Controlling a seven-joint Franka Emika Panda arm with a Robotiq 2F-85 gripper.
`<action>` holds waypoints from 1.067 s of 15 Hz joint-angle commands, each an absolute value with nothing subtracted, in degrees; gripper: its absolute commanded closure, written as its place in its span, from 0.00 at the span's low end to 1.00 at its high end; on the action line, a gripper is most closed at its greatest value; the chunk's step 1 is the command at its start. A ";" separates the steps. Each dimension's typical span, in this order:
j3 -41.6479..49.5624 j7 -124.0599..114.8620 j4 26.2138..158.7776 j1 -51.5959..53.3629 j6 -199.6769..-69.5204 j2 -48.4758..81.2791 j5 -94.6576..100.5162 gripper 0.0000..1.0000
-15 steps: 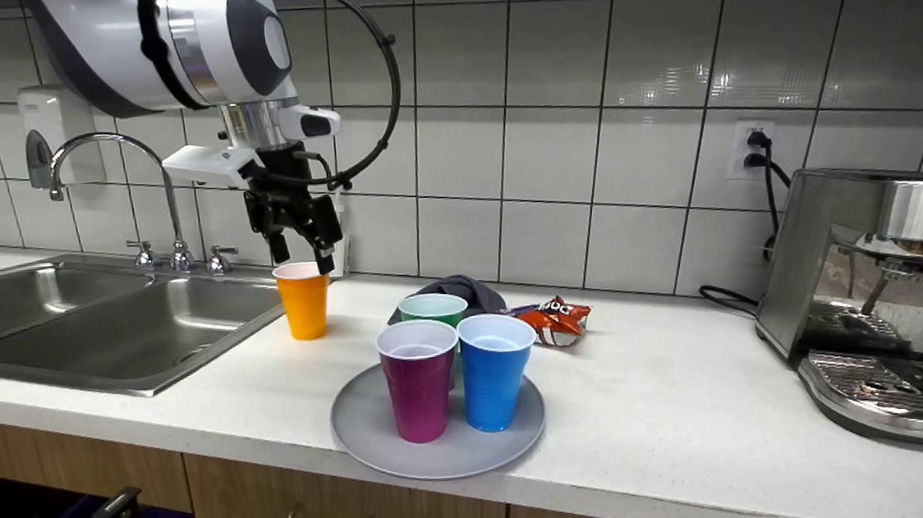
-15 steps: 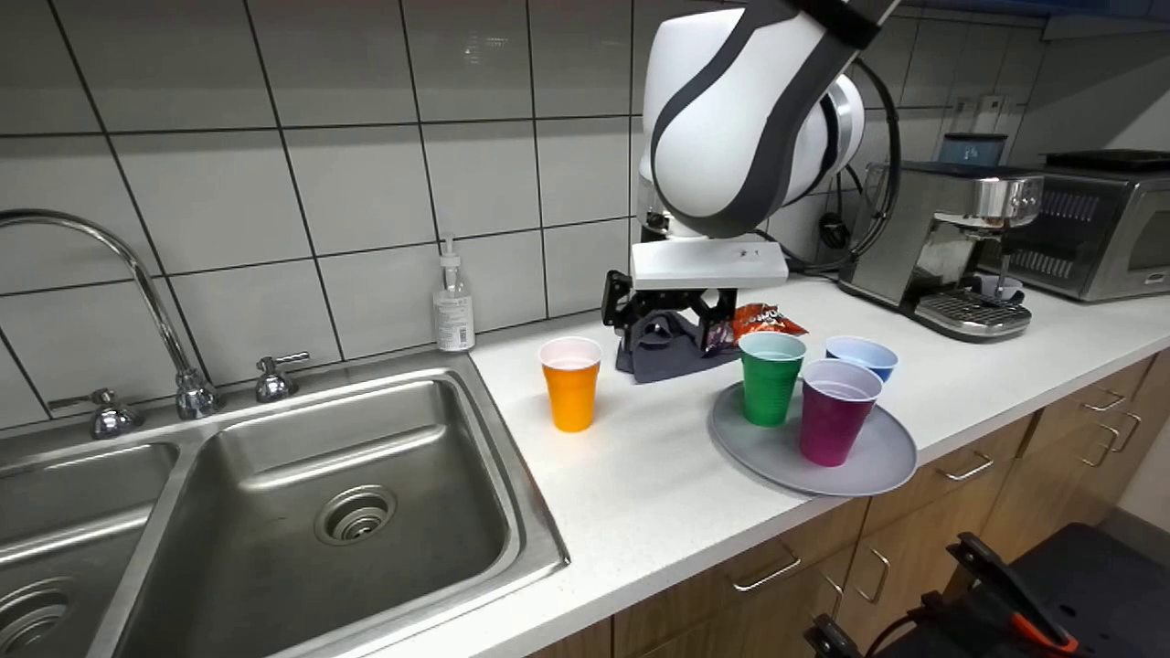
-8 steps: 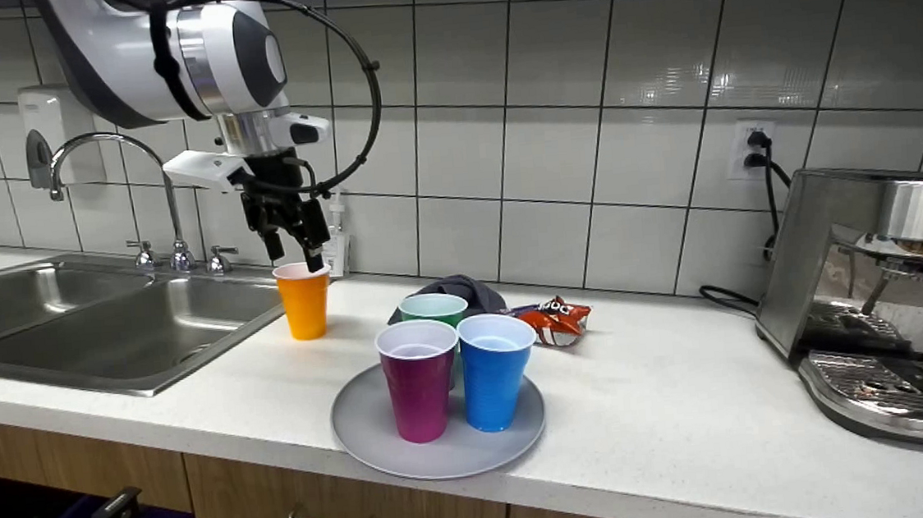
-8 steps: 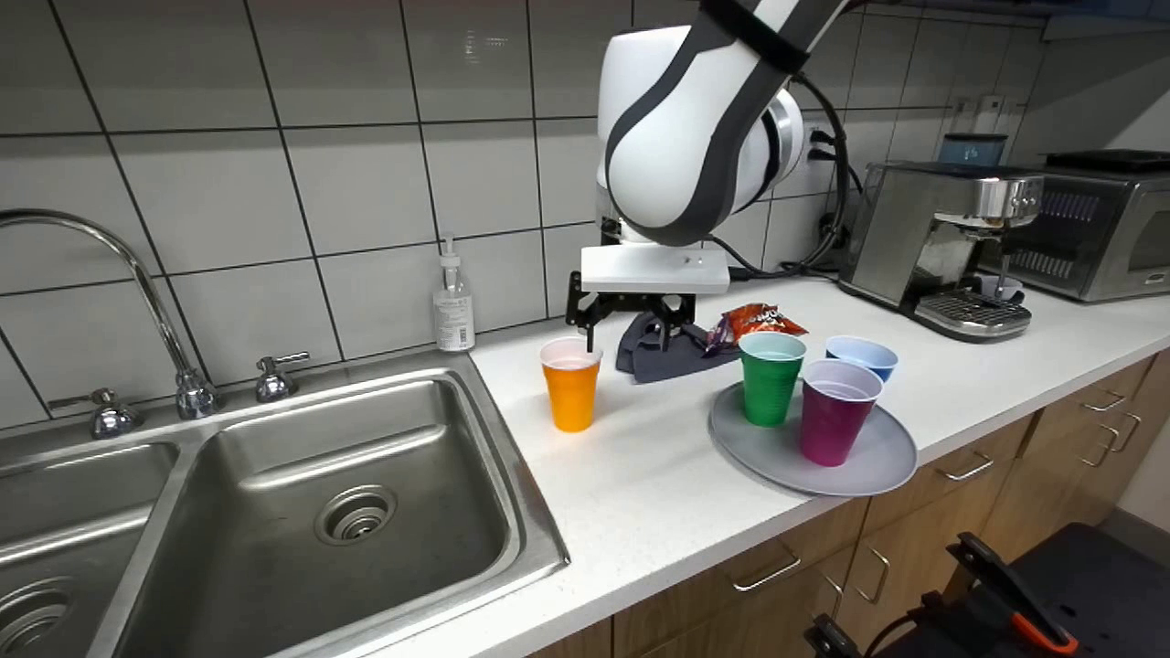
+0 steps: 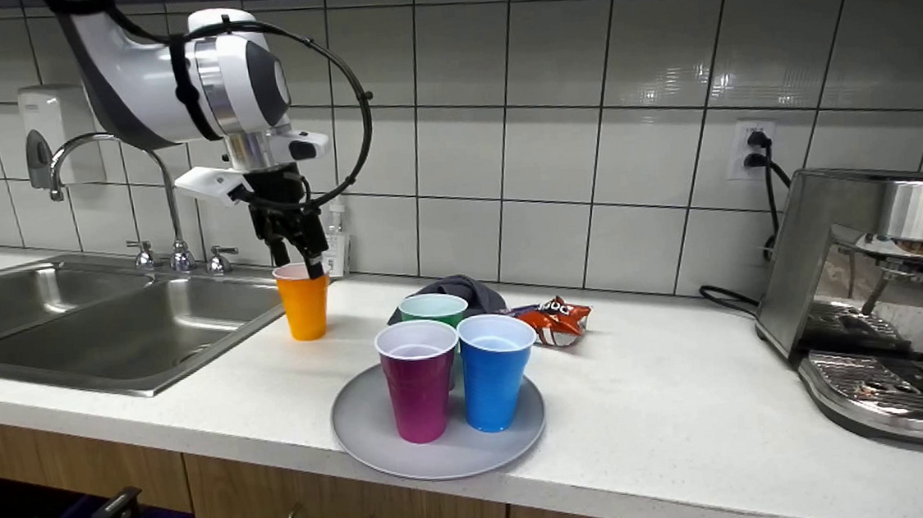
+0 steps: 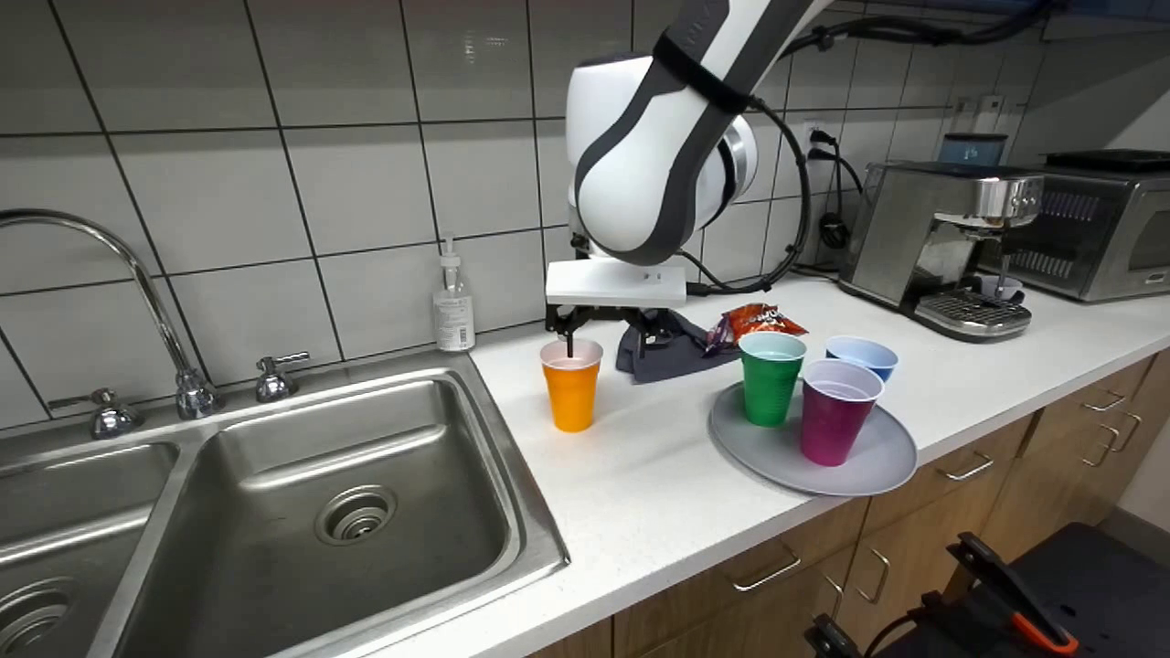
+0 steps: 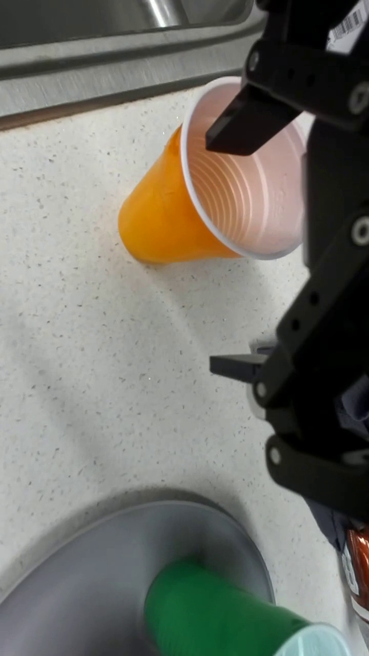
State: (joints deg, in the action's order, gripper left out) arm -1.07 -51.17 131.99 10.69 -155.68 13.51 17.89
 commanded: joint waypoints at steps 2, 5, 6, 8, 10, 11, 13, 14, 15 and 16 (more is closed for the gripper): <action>1.27 -53.97 127.32 13.75 -153.59 17.07 18.00 0.00; 2.17 -54.33 126.05 14.61 -153.34 18.43 17.47 0.00; 2.48 -54.57 125.76 14.89 -153.33 18.81 17.52 0.00; 2.92 -54.71 125.20 15.20 -153.19 19.49 17.26 0.00; 3.33 -54.81 124.76 15.48 -153.10 20.11 17.18 0.00; 3.52 -54.81 124.58 15.60 -152.99 20.37 17.09 0.00; 3.72 -54.66 124.23 15.68 -152.76 20.85 16.78 0.00; 3.79 -54.54 124.10 15.71 -152.69 21.00 16.63 0.00; 3.86 -54.48 124.06 15.76 -152.71 21.03 16.45 0.00; 3.91 -54.43 123.94 15.80 -152.64 21.16 16.33 0.00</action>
